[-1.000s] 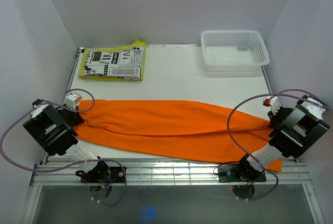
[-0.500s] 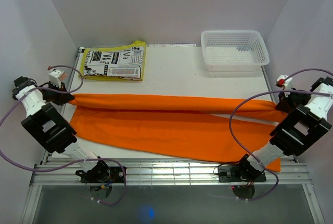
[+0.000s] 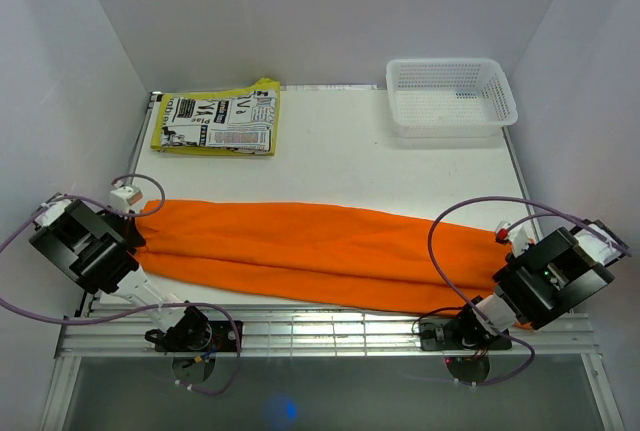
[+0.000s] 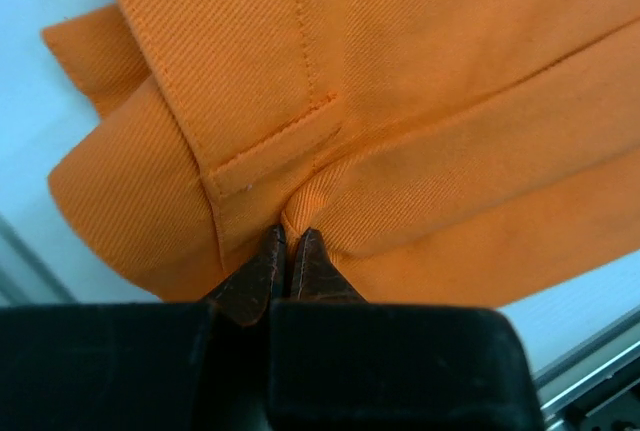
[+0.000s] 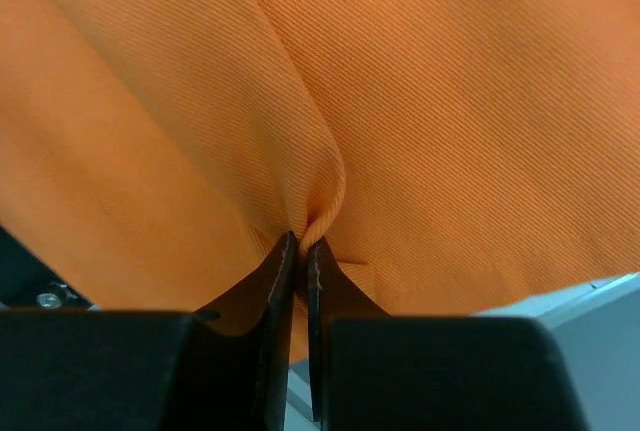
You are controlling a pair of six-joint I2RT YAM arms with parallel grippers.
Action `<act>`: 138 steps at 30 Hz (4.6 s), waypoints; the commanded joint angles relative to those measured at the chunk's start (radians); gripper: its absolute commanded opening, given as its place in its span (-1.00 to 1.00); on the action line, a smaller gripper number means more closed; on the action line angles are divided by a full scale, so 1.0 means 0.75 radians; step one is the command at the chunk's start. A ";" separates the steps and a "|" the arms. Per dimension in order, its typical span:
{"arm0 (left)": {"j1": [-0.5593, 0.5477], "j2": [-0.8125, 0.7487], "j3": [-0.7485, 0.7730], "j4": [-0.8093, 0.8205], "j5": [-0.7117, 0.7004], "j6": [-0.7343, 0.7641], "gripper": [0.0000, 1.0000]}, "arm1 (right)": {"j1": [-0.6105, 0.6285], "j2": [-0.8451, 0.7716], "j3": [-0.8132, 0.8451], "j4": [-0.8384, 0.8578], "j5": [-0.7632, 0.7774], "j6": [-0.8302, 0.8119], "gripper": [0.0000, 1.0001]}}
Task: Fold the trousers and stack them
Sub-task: Fold the trousers
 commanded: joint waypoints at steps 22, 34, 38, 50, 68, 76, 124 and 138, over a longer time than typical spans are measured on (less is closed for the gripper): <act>0.177 -0.318 0.039 -0.226 0.175 0.553 0.83 | -0.009 0.140 0.585 0.017 -0.056 -0.085 0.82; -0.311 -0.446 0.021 -0.076 0.131 -0.104 0.64 | 0.585 -0.049 0.479 0.018 -0.181 0.471 0.42; -0.591 -0.436 -0.094 0.090 -0.027 -0.297 0.47 | 0.821 -0.064 0.306 0.203 -0.073 0.711 0.18; -1.058 -0.406 -0.212 0.221 -0.311 -0.543 0.33 | 1.100 0.065 0.052 0.377 0.157 0.936 -0.09; -1.249 -0.685 -0.411 0.029 -0.352 -0.326 0.18 | 1.165 -0.232 -0.137 0.031 0.222 0.611 -0.44; -1.249 -0.821 -0.511 -0.137 -0.375 -0.167 0.13 | 1.165 -0.477 -0.300 -0.077 0.333 0.396 -0.45; -1.924 -0.632 -0.454 -0.215 -0.275 -0.508 -0.15 | 1.302 0.294 0.280 0.293 -0.015 1.361 -0.67; -1.946 -0.328 -0.204 0.428 -0.407 -0.956 -0.61 | 1.468 0.214 0.197 0.422 0.003 1.453 -0.84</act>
